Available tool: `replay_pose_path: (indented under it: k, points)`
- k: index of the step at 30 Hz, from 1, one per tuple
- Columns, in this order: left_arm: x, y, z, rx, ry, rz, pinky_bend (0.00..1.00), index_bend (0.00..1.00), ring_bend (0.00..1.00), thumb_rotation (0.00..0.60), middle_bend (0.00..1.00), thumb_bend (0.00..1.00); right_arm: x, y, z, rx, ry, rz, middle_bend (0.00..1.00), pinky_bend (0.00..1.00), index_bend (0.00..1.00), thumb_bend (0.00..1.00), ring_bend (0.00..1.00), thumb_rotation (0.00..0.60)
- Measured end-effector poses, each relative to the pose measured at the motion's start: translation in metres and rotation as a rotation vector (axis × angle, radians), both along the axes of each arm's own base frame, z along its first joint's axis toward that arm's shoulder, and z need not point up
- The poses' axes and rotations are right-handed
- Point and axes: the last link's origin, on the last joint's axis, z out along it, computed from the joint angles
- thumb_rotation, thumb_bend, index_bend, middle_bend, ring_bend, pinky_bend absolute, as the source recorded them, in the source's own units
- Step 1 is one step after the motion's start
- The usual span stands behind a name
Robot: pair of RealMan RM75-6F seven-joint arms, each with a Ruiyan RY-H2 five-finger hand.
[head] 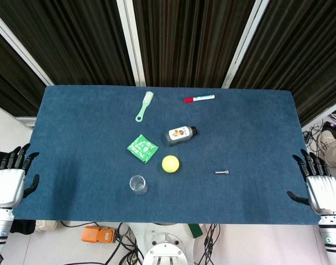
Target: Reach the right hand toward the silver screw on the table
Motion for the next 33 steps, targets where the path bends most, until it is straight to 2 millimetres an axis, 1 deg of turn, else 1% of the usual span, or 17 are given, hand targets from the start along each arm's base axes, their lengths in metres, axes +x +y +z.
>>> replay_pose_path:
  k: [12, 16, 21, 25, 27, 31, 33]
  points:
    - [0.000, 0.000, 0.000, -0.002, 0.000, 0.003, 0.12, 0.19, 0.03, 0.600, 0.04, 0.41, -0.002, -0.001, 0.000, 0.001, 0.001, -0.007, 0.09, 0.14, 0.18, 0.15, 0.07, 0.600]
    - [0.000, 0.000, 0.001, 0.000, -0.002, 0.005, 0.12, 0.19, 0.03, 0.600, 0.04, 0.41, -0.006, -0.003, 0.001, -0.003, -0.002, -0.016, 0.09, 0.14, 0.18, 0.15, 0.07, 0.600]
    - [0.000, -0.001, -0.001, 0.002, -0.009, 0.009, 0.12, 0.19, 0.03, 0.600, 0.04, 0.41, -0.009, -0.008, 0.000, 0.003, -0.007, -0.013, 0.09, 0.14, 0.24, 0.15, 0.07, 0.600]
    - [0.002, -0.002, -0.001, 0.007, -0.012, 0.006, 0.12, 0.19, 0.03, 0.600, 0.04, 0.41, -0.015, -0.017, -0.008, 0.053, -0.015, -0.011, 0.09, 0.14, 0.30, 0.16, 0.07, 0.600]
    - [0.001, -0.003, -0.001, 0.006, -0.010, 0.009, 0.12, 0.19, 0.03, 0.600, 0.04, 0.41, -0.018, -0.023, -0.012, 0.079, -0.031, -0.010, 0.09, 0.14, 0.33, 0.19, 0.07, 0.600]
    - [0.000, -0.003, 0.001, 0.015, -0.022, 0.020, 0.12, 0.19, 0.03, 0.600, 0.04, 0.41, -0.027, -0.043, -0.024, 0.128, -0.053, -0.002, 0.09, 0.16, 0.38, 0.33, 0.08, 0.600]
    - [0.000, -0.003, 0.001, 0.017, -0.025, 0.024, 0.12, 0.19, 0.03, 0.600, 0.04, 0.41, -0.031, -0.053, -0.032, 0.153, -0.055, -0.002, 0.09, 0.16, 0.38, 0.35, 0.08, 0.600]
